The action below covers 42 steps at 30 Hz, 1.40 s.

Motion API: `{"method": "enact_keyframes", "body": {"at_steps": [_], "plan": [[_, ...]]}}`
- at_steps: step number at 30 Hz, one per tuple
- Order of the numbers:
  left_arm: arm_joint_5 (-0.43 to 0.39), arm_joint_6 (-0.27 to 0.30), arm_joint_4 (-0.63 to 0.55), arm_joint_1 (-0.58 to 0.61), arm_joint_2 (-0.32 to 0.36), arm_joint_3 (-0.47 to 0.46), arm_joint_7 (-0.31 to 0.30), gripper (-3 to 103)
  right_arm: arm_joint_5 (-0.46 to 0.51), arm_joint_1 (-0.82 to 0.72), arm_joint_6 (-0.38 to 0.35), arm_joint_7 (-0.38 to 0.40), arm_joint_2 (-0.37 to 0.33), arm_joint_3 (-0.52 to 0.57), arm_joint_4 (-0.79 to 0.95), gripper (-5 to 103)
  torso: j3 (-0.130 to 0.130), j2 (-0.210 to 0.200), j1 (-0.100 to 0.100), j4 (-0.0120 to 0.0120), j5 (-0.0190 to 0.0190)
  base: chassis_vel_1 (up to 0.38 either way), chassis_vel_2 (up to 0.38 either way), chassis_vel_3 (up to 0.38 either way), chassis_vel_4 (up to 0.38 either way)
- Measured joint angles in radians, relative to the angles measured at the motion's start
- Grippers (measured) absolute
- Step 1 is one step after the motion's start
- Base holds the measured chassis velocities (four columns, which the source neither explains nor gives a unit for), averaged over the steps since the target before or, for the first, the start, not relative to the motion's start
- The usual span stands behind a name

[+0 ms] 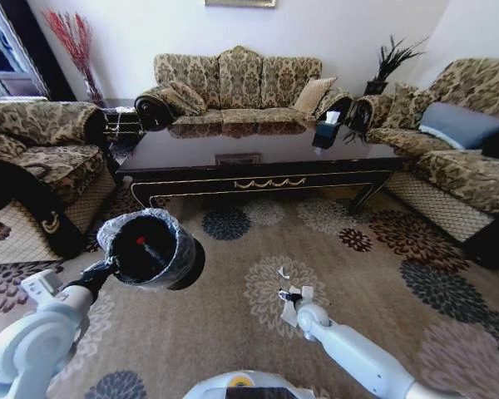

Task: Move to the front of the table and pick up the trash from the floor, then place it into the trash bin.

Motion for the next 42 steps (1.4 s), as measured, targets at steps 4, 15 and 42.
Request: {"method": "enact_keyframes", "body": {"at_steps": [4, 15, 42], "plan": [[-0.007, 0.001, -0.012, -0.01, 0.0, 0.0, -0.001, 3, 0.012, 0.019, -0.008, 0.017, 0.011, -0.016, -0.022, 100, 0.0, 0.0, 0.0, 0.0, 0.0001, 0.0, 0.0, 0.0, 0.0], [-0.003, 0.004, 0.007, -0.034, 0.01, 0.035, 0.001, 3, 0.037, 0.02, -0.046, 0.066, 0.004, -0.032, -0.043, 100, 0.0, 0.0, 0.0, 0.0001, 0.0, 0.0, 0.0, 0.0, 0.0], [0.018, 0.005, 0.064, -0.087, 0.019, 0.107, 0.006, 3, 0.026, -0.008, -0.039, 0.066, -0.043, -0.035, 0.015, 19, 0.0, 0.0, 0.0, -0.0002, 0.0, 0.0, 0.0, 0.0, 0.0]]}}
